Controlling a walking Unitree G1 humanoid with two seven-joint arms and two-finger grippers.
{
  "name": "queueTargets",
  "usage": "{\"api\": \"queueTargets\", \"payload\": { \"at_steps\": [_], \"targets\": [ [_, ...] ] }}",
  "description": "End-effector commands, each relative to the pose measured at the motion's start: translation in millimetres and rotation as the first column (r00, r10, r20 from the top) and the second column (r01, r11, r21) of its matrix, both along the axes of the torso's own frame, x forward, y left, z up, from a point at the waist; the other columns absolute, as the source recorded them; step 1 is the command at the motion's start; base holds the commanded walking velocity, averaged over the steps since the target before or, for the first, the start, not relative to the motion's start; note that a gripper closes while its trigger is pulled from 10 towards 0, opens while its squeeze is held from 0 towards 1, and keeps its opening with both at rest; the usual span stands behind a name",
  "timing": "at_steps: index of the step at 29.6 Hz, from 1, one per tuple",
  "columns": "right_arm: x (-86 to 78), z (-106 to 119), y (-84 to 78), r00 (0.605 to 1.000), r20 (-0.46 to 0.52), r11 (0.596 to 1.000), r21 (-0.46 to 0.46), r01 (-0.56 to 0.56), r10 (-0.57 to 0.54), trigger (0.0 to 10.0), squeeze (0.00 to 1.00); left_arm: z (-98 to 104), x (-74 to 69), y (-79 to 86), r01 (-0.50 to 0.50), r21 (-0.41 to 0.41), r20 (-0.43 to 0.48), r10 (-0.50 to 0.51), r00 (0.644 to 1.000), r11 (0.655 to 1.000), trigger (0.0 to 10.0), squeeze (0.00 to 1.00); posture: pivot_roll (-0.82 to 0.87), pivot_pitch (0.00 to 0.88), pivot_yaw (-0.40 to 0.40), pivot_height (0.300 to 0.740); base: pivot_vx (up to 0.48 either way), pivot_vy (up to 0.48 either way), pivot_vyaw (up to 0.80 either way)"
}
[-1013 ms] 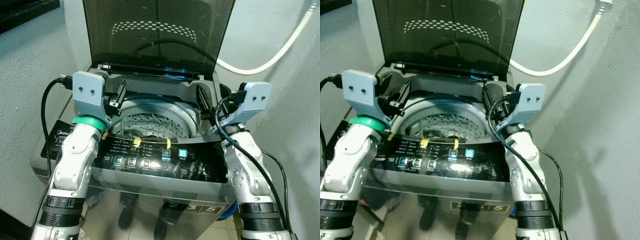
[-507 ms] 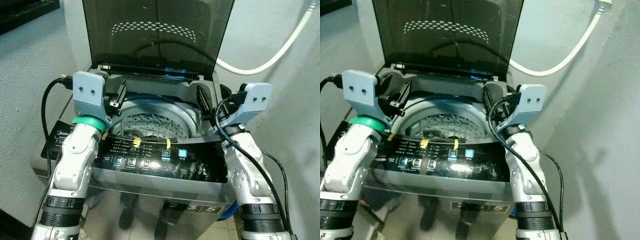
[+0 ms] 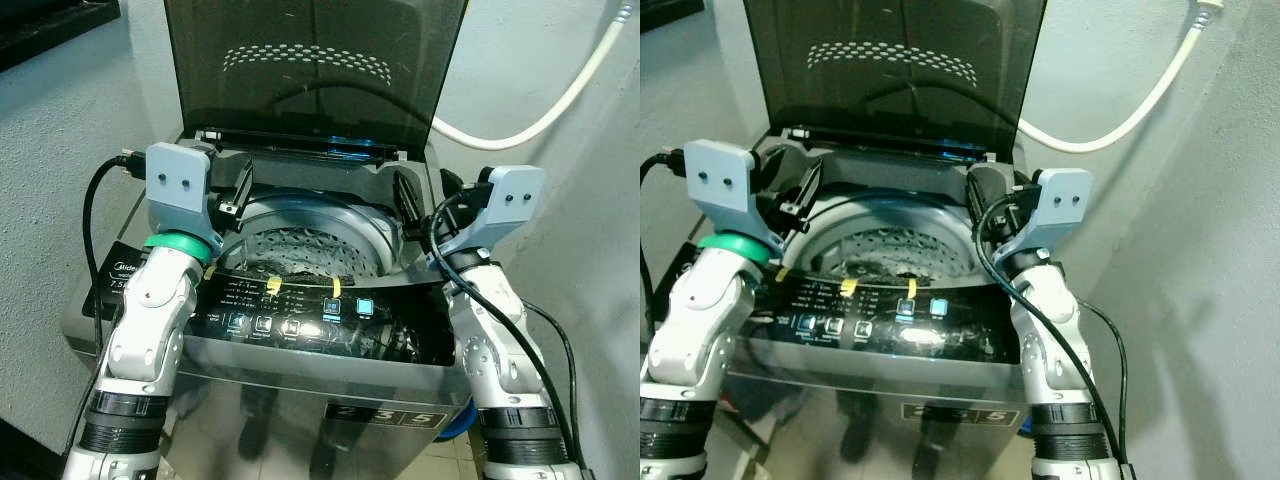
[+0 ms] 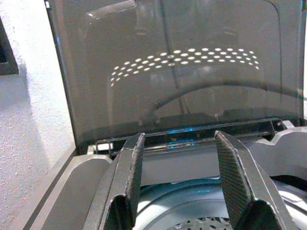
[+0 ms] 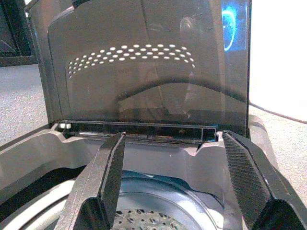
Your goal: Clothes washing
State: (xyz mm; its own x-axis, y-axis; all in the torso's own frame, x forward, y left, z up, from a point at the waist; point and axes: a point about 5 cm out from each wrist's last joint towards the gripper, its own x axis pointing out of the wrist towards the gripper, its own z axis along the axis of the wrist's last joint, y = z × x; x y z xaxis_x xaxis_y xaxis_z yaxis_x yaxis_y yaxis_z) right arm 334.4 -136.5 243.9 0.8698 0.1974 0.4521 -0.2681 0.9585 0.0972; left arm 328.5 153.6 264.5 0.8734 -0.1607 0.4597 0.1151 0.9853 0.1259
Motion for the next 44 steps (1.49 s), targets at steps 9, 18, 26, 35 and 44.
{"api": "queueTargets", "payload": {
  "at_steps": [9,18,26,35,44],
  "targets": [
    [-2.7,-1.2,-1.5,1.000,0.005,1.000,-0.001,0.008,-0.008,10.0,0.00,-1.8,0.6,-1.1,0.002,0.006,-0.008,-0.002,1.000,1.000,10.0,0.00,0.03,0.000,0.022,0.740,0.000,0.000,0.00],
    [-2.7,-1.5,-2.0,1.000,0.004,1.000,0.001,0.010,-0.010,10.0,0.00,-1.8,0.4,-1.4,0.003,0.004,-0.008,-0.003,1.000,1.000,10.0,0.00,0.03,0.000,0.023,0.740,-0.382,0.000,0.00],
    [-2.5,-1.4,-2.8,1.000,0.005,1.000,0.000,0.011,-0.011,10.0,0.00,-1.5,0.8,-1.5,0.000,0.003,-0.007,0.000,1.000,1.000,10.0,0.00,0.03,0.000,0.022,0.740,-0.369,0.000,0.00],
    [-2.4,-0.9,-1.5,1.000,0.008,1.000,-0.016,0.011,-0.011,10.0,0.00,-1.3,0.9,-1.2,0.000,-0.004,-0.008,0.000,1.000,1.000,10.0,0.00,0.03,0.000,0.022,0.740,-0.276,0.000,0.00],
    [-3.0,-2.0,3.0,1.000,0.018,0.996,-0.092,0.004,-0.003,10.0,0.00,-0.9,1.4,-2.4,0.001,-0.001,-0.006,-0.001,1.000,1.000,10.0,0.00,0.03,0.000,0.021,0.740,0.000,0.000,0.53]
  ]
}}
